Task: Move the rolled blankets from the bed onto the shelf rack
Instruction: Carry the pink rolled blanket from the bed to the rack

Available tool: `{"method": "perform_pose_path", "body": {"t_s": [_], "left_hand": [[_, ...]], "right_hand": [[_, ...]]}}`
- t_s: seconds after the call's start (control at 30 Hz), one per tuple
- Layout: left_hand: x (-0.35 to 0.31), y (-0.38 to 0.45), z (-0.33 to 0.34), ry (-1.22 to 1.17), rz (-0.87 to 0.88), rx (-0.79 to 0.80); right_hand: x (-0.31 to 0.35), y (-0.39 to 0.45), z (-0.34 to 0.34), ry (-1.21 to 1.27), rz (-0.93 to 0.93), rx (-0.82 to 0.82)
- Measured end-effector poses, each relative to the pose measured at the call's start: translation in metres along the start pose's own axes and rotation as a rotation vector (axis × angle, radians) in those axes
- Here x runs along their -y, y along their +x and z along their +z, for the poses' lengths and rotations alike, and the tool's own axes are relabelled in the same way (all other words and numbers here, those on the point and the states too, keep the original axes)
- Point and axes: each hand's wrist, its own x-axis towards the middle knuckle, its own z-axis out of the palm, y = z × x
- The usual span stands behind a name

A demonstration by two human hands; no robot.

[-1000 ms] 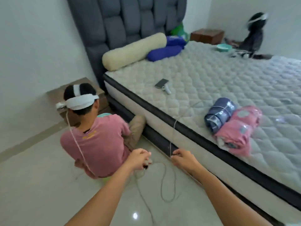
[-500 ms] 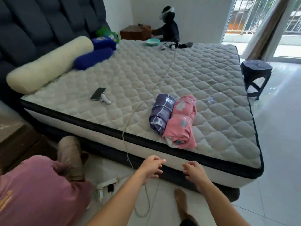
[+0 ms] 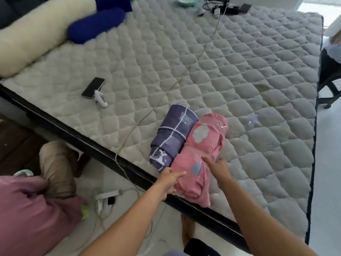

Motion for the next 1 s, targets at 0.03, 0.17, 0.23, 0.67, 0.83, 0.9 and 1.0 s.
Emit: {"method": "perform_pose_path", "body": {"t_s": [0.03, 0.17, 0.23, 0.67, 0.83, 0.9, 1.0], "left_hand": [[-0.003, 0.004, 0.002, 0.017, -0.023, -0.002], [-0.014, 0.016, 0.012, 0.054, -0.083, -0.020], [-0.019, 0.023, 0.016, 0.067, -0.112, -0.039], [-0.022, 0.030, 0.011, 0.095, -0.171, 0.003], [-0.024, 0.008, 0.010, 0.182, -0.031, 0.009], [-0.024, -0.003, 0.001, 0.212, 0.007, 0.013], [-0.017, -0.030, -0.025, 0.213, 0.025, -0.007]], "right_hand": [[0.004, 0.007, 0.000, 0.010, 0.037, 0.015], [0.007, 0.031, 0.007, 0.064, 0.128, 0.067], [0.004, 0.036, 0.012, 0.117, 0.158, 0.108], [0.008, 0.046, 0.011, 0.255, 0.192, 0.196], [0.018, 0.021, 0.003, 0.314, 0.157, 0.218], [0.017, 0.002, 0.006, 0.310, 0.109, 0.216], [0.018, -0.032, 0.017, 0.291, 0.027, 0.229]]}}
